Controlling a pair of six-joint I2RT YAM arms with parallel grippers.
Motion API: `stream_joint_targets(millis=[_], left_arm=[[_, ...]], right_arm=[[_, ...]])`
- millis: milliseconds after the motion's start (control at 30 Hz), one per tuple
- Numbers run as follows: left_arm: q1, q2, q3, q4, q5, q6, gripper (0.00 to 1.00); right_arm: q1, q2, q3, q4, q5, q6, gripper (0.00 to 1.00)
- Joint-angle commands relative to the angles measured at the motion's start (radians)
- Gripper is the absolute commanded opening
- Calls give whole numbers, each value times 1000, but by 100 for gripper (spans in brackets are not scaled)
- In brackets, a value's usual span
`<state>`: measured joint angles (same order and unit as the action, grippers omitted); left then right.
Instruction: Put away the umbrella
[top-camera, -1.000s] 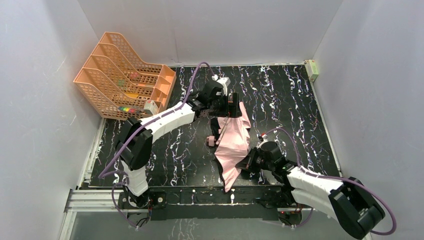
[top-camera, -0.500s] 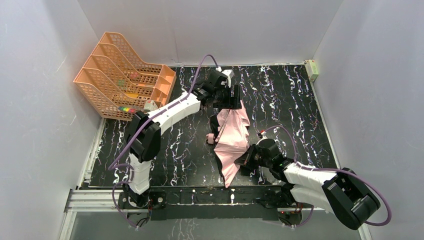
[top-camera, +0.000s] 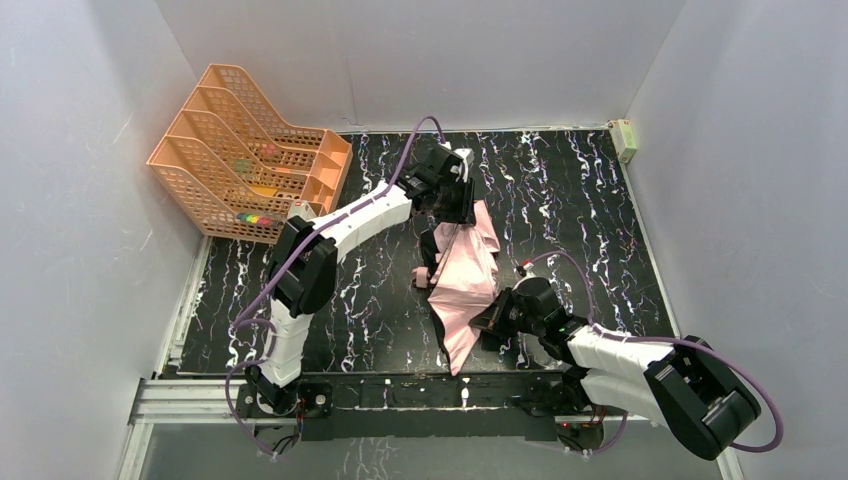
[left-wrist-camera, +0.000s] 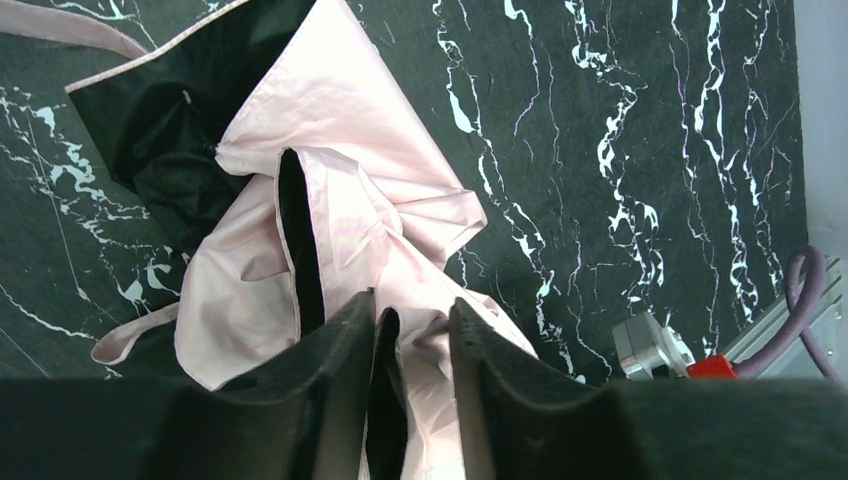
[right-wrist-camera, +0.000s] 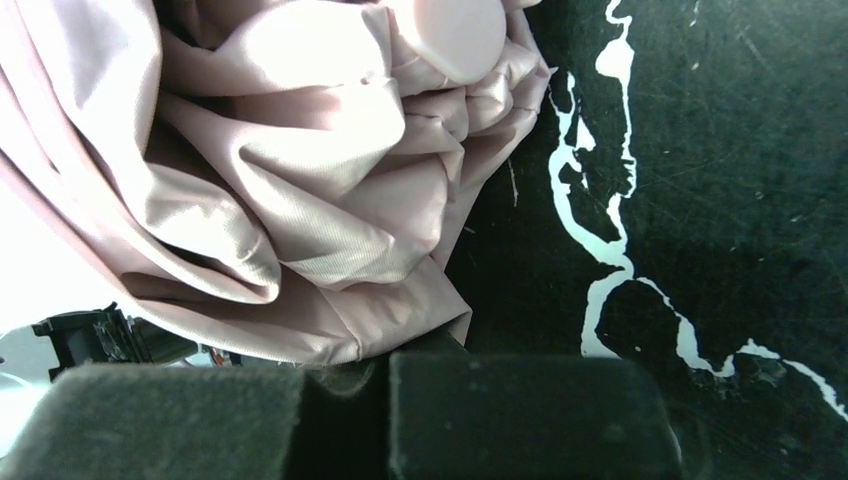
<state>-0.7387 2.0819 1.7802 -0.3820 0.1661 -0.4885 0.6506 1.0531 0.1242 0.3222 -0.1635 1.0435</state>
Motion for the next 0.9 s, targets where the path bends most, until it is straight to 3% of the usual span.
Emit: stream_joint_targets(millis=[0,300,600,867], left_arm=[[5,-13,57,-26,12,17,27],[5,-37,142,-19,-8,49,0],[2,-133,135,-10,14,40,0],[-33,-345,-62,33,-50,29,0]], right_arm=[[2,11,7,18,38,10,1],[2,104,8,104,66,50,0],[-21,295,74,256,104,53,0],[-102,376,222,250,11,-38,0]])
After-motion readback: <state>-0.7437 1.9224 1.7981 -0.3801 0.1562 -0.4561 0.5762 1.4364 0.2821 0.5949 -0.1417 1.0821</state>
